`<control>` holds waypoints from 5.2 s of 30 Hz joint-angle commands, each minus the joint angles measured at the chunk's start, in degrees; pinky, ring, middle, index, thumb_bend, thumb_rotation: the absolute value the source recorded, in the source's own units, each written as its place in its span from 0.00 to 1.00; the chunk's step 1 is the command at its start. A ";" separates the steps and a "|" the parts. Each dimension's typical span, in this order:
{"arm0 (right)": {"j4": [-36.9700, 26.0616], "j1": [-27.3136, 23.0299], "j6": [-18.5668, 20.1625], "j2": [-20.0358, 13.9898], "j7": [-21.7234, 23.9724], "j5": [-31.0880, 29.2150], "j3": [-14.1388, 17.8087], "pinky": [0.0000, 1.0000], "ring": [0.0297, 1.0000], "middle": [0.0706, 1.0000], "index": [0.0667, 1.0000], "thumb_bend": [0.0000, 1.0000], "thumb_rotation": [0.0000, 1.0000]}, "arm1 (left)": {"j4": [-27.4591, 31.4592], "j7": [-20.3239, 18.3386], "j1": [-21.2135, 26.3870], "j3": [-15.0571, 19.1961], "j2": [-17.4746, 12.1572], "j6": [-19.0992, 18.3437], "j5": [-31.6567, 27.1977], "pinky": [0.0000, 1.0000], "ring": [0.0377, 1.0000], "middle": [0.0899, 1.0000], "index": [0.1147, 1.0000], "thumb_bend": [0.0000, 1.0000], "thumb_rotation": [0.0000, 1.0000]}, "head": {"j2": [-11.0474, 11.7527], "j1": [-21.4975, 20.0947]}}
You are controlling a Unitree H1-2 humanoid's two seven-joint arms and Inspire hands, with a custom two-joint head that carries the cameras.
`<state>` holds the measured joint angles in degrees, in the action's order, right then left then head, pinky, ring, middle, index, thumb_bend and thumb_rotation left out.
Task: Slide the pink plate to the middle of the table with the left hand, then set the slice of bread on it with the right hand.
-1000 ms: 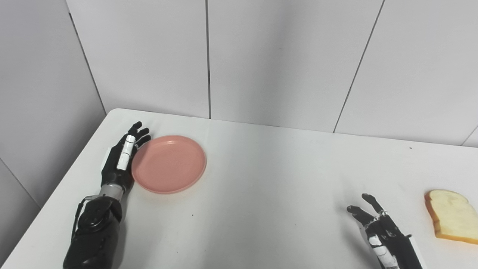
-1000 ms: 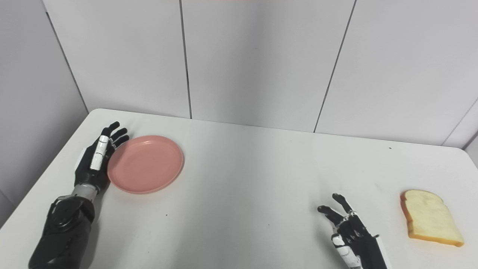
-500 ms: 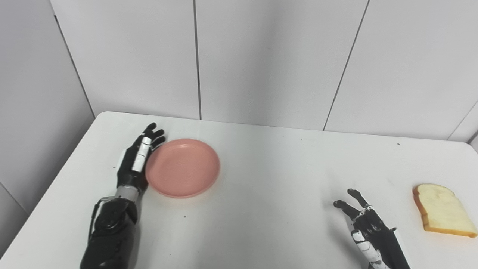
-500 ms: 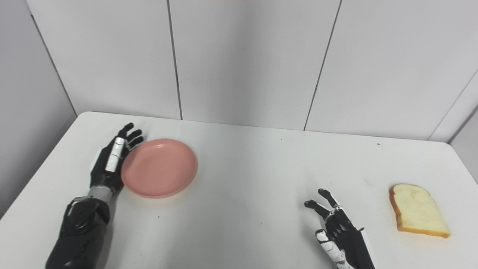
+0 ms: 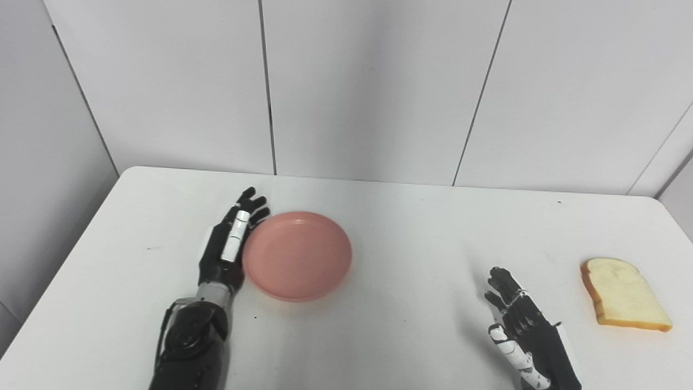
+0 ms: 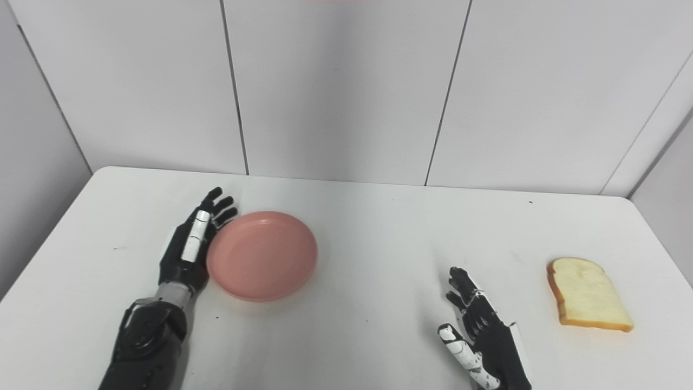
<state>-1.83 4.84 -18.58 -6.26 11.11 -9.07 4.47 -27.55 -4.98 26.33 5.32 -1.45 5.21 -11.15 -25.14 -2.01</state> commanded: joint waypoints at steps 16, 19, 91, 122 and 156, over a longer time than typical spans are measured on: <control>0.21 1.84 -1.05 5.30 -6.60 8.17 -2.40 0.90 0.95 0.94 0.88 0.81 0.60 | -2.16 -0.48 -1.29 -3.63 4.61 -0.41 2.17 0.85 0.86 0.86 0.85 0.79 0.77 | 0.70 -5.82; 0.34 1.74 -0.92 5.87 -7.59 9.42 -2.61 0.89 0.94 0.93 0.87 0.79 0.59 | -2.44 -0.50 -1.75 -4.06 5.16 0.45 2.60 0.86 0.86 0.86 0.87 0.78 0.77 | 0.77 -6.64; -1.01 -28.45 45.50 -8.04 -15.70 72.22 14.97 1.00 1.00 1.00 0.99 1.00 0.54 | -5.57 -5.94 -1.67 -4.48 4.73 -0.07 0.85 0.85 0.89 0.86 0.92 0.66 0.77 | 2.30 -19.84; -10.24 -31.85 45.47 -7.63 23.96 88.41 21.12 0.96 1.00 1.00 1.00 1.00 0.53 | -7.59 -6.41 -0.66 -4.80 4.60 0.42 1.25 0.84 0.88 0.86 0.93 0.64 0.75 | 2.59 -19.39; 6.63 -34.93 45.49 -8.13 18.41 91.66 22.53 0.96 1.00 1.00 1.00 1.00 0.41 | -6.52 -7.21 -1.80 -5.39 4.45 0.11 1.30 0.86 0.88 0.87 0.94 0.63 0.74 | 1.70 -18.61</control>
<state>5.43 -27.23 27.27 -13.38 31.36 82.58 26.93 -31.97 -12.10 27.49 0.42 3.04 8.29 -10.25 -23.38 -20.65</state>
